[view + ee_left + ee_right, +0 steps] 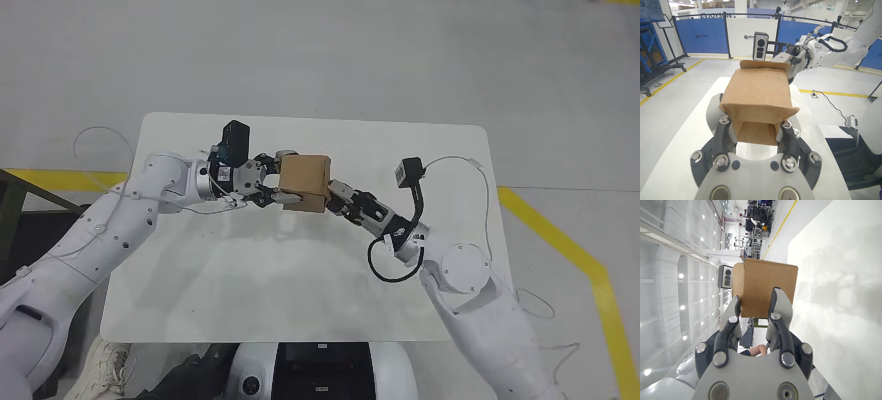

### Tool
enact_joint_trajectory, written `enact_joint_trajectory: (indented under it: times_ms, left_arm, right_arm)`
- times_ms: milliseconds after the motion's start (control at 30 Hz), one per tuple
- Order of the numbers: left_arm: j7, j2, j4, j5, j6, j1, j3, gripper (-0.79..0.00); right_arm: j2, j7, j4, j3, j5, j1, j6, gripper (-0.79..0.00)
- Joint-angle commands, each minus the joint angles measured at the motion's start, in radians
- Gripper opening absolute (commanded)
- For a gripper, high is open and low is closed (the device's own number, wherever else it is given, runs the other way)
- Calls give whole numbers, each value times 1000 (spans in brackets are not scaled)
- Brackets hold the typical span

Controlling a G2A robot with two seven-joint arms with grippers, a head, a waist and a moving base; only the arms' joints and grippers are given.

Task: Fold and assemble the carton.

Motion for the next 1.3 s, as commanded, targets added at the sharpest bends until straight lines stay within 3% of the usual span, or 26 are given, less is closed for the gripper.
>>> enact_joint_trajectory:
  times_ms: [0, 200, 600, 867, 1267]
  left_arm:
    - [-3, 0, 0, 0, 0, -1, 1, -785]
    - [-6, -1, -4, -3, 0, -1, 2, -785]
    - [-12, -1, -10, -6, 0, 0, 1, -785]
    - [1, 2, -20, -4, 0, 6, -6, -785]
    - [23, 5, -23, 5, 0, 14, -12, -785]
  right_arm:
    - [1, 4, -12, 3, -7, -3, 1, -357]
    - [6, 43, -30, 8, -30, 1, 39, -422]
    - [6, 59, -27, 2, -40, 23, 86, -422]
    - [5, 38, -18, 16, -5, 19, 82, -563]
    - [4, 54, 9, 33, 80, 4, 41, -573]
